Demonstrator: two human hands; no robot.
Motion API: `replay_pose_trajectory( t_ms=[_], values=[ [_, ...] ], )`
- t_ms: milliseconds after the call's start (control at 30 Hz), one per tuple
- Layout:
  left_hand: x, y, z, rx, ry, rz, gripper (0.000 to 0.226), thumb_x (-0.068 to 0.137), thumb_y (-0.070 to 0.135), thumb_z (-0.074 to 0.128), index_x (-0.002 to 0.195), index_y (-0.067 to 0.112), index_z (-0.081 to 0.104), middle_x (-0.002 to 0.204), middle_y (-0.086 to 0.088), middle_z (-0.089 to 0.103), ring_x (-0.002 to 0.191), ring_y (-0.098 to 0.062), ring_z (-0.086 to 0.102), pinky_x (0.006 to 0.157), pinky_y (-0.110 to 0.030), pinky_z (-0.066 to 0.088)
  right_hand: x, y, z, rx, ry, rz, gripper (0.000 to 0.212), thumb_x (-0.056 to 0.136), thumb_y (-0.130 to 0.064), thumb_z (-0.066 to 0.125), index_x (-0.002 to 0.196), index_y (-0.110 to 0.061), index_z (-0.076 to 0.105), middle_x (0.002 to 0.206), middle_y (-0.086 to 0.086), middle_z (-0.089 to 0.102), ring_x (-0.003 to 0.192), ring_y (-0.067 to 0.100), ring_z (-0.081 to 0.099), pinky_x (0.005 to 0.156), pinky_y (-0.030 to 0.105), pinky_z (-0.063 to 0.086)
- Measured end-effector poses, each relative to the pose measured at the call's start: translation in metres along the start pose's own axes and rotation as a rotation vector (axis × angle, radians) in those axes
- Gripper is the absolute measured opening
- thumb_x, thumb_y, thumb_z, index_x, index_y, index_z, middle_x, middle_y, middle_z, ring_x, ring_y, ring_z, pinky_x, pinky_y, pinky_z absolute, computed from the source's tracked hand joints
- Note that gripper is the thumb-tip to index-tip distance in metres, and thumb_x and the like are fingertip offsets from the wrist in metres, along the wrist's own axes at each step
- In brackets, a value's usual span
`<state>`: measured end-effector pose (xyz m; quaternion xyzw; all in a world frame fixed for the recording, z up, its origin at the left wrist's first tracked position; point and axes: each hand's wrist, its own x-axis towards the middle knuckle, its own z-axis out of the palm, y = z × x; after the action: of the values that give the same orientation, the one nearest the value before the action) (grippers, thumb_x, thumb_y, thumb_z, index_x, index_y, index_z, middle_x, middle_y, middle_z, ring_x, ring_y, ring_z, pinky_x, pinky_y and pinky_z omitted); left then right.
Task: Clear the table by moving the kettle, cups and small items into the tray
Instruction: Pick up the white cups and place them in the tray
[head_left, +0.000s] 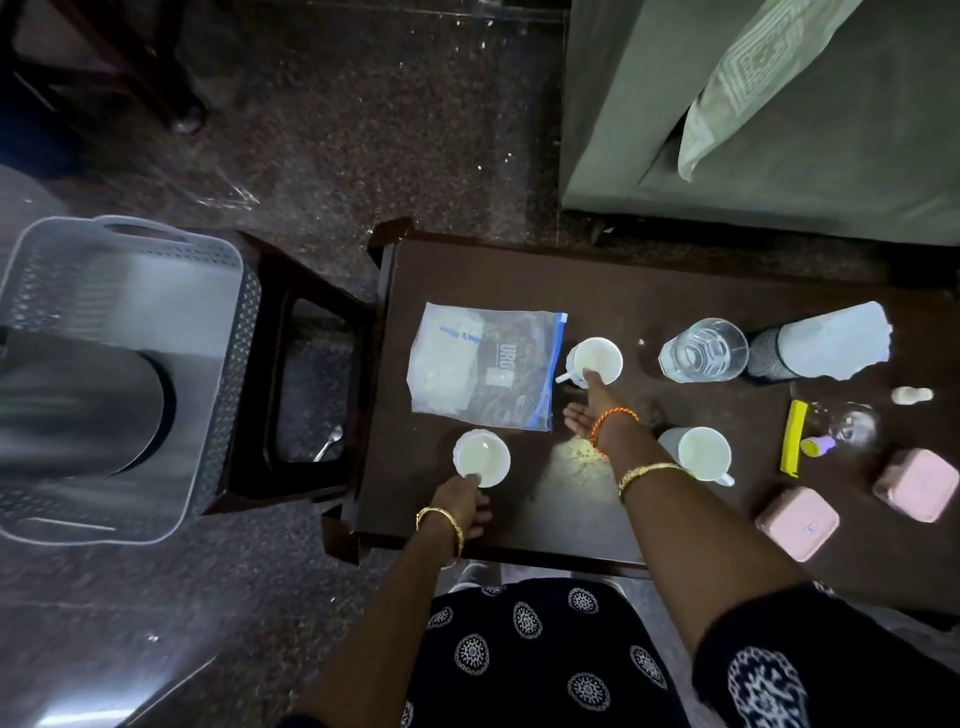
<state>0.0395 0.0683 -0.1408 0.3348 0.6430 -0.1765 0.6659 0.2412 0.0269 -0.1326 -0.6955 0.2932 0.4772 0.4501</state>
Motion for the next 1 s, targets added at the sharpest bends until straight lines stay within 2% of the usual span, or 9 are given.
replay_pose_trajectory(
  t_ms=[167,300,367,467,567,633,733,833,1000],
  values=[
    [0.003,0.004,-0.015,-0.032,0.037,0.022,0.025,0.095,0.032,0.042,0.089,0.01,0.052,0.084,-0.002,0.057,0.066,-0.016,0.056,0.06,-0.027,0.043,-0.009,0.001,0.018,0.253,-0.004,-0.014,0.031,0.094,-0.031,0.046,0.109,-0.005,0.055,0.081,0.007,0.057,0.091,0.022,0.064,0.093,0.031,0.049],
    [0.001,0.006,-0.019,-0.086,0.056,0.025,0.028,0.094,0.032,0.043,0.084,0.009,0.054,0.08,-0.001,0.054,0.067,-0.016,0.058,0.059,-0.028,0.045,-0.022,-0.003,0.019,0.364,0.124,-0.089,0.014,0.089,-0.004,0.04,0.085,-0.004,0.053,0.07,0.008,0.049,0.06,0.016,0.05,0.07,0.026,0.046],
    [-0.006,0.009,-0.022,-0.117,0.05,0.034,0.027,0.095,0.031,0.041,0.097,0.007,0.053,0.09,-0.004,0.056,0.068,-0.017,0.058,0.06,-0.027,0.044,-0.028,-0.002,0.015,0.299,0.2,-0.096,0.019,0.087,0.001,0.039,0.095,-0.003,0.056,0.066,0.004,0.042,0.069,0.014,0.057,0.07,0.023,0.047],
    [-0.023,0.018,-0.033,-0.215,0.037,0.055,0.036,0.097,0.03,0.036,0.115,0.003,0.052,0.09,-0.004,0.058,0.067,-0.017,0.057,0.06,-0.027,0.042,-0.044,0.006,0.008,0.123,0.294,-0.159,0.037,0.093,-0.007,0.04,0.128,0.006,0.047,0.09,0.017,0.058,0.085,0.01,0.067,0.061,0.013,0.051],
    [-0.041,0.041,-0.062,-0.355,0.066,0.136,0.041,0.098,0.029,0.032,0.122,0.0,0.048,0.101,-0.007,0.056,0.067,-0.017,0.057,0.06,-0.028,0.041,-0.076,0.005,0.022,-0.095,0.458,-0.414,0.031,0.09,-0.007,0.045,0.114,0.009,0.057,0.113,0.029,0.063,0.099,0.035,0.062,0.059,0.022,0.034],
    [-0.054,0.065,-0.095,-0.442,0.129,0.222,0.035,0.099,0.029,0.031,0.114,0.003,0.048,0.107,-0.01,0.052,0.065,-0.017,0.057,0.058,-0.027,0.04,-0.103,-0.006,0.054,-0.273,0.384,-0.583,0.027,0.087,-0.003,0.046,0.105,0.011,0.06,0.102,0.031,0.066,0.096,0.04,0.062,0.053,0.02,0.024],
    [-0.065,0.105,-0.152,-0.515,0.29,0.373,0.029,0.098,0.028,0.03,0.098,0.006,0.049,0.09,-0.008,0.054,0.045,-0.01,0.06,0.047,-0.022,0.037,-0.128,-0.022,0.122,-0.421,0.128,-0.753,0.025,0.086,0.001,0.049,0.107,0.011,0.059,0.084,0.025,0.066,0.08,0.034,0.062,0.052,0.018,0.033],
    [-0.063,0.145,-0.215,-0.486,0.476,0.448,0.032,0.095,0.025,0.03,0.077,0.009,0.051,0.077,-0.01,0.055,0.046,-0.017,0.065,0.038,-0.016,0.042,-0.139,-0.033,0.203,-0.641,-0.109,-0.936,0.017,0.084,-0.003,0.054,0.096,0.006,0.063,0.093,0.026,0.065,0.092,0.038,0.06,0.071,0.032,0.042],
    [-0.037,0.198,-0.287,-0.447,0.531,0.381,0.047,0.095,0.031,0.028,0.116,-0.004,0.052,0.113,-0.018,0.058,0.085,-0.037,0.064,0.068,-0.036,0.054,-0.143,-0.037,0.314,-0.842,-0.222,-1.124,0.015,0.08,-0.018,0.057,0.089,-0.01,0.067,0.092,0.018,0.071,0.091,0.036,0.063,0.077,0.038,0.051]
  ],
)
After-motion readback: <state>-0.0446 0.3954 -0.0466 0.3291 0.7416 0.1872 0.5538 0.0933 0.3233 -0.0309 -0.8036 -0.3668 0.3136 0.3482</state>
